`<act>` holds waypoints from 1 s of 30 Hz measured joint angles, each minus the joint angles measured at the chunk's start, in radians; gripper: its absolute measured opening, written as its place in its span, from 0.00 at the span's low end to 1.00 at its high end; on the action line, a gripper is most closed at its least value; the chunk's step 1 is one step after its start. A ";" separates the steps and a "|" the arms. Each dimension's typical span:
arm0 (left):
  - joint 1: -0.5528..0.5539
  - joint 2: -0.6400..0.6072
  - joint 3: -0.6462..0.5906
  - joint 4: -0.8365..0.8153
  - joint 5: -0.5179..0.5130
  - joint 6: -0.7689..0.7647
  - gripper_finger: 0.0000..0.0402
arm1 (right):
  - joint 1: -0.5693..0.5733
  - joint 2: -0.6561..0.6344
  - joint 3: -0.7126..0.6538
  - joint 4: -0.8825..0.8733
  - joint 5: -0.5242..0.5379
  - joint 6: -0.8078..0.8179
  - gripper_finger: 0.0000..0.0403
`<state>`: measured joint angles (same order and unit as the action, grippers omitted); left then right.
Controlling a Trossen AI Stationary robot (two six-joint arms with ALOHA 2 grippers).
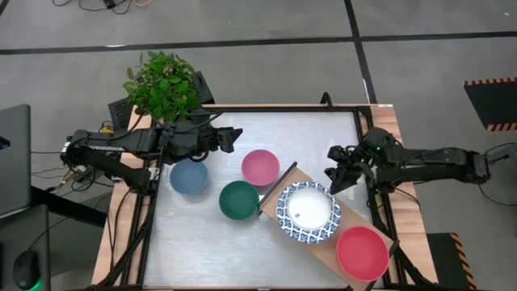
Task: Place and stack bowls onto a shelf
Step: Stack the white patterned bowl on top of the white patterned bowl on the shelf
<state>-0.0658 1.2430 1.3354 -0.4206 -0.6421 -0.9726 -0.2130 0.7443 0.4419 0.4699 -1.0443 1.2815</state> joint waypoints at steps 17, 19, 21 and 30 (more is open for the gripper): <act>0.000 0.000 0.000 0.000 -0.006 0.034 0.54 | -0.096 -0.033 0.000 -0.088 -0.085 0.161 0.39; 0.000 0.000 0.000 0.000 -0.006 0.042 0.54 | -0.106 -0.044 0.000 -0.126 -0.087 0.159 0.39; 0.000 0.000 0.000 0.000 -0.006 0.048 0.54 | -0.121 -0.058 0.000 -0.154 -0.087 0.153 0.39; 0.000 0.000 0.000 0.000 -0.005 0.049 0.54 | -0.197 -0.118 0.000 -0.335 -0.087 0.069 0.38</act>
<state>-0.0658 1.2434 1.3354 -0.4206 -0.6476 -0.9237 -0.4097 0.6263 0.4423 0.1352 -1.1314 1.3508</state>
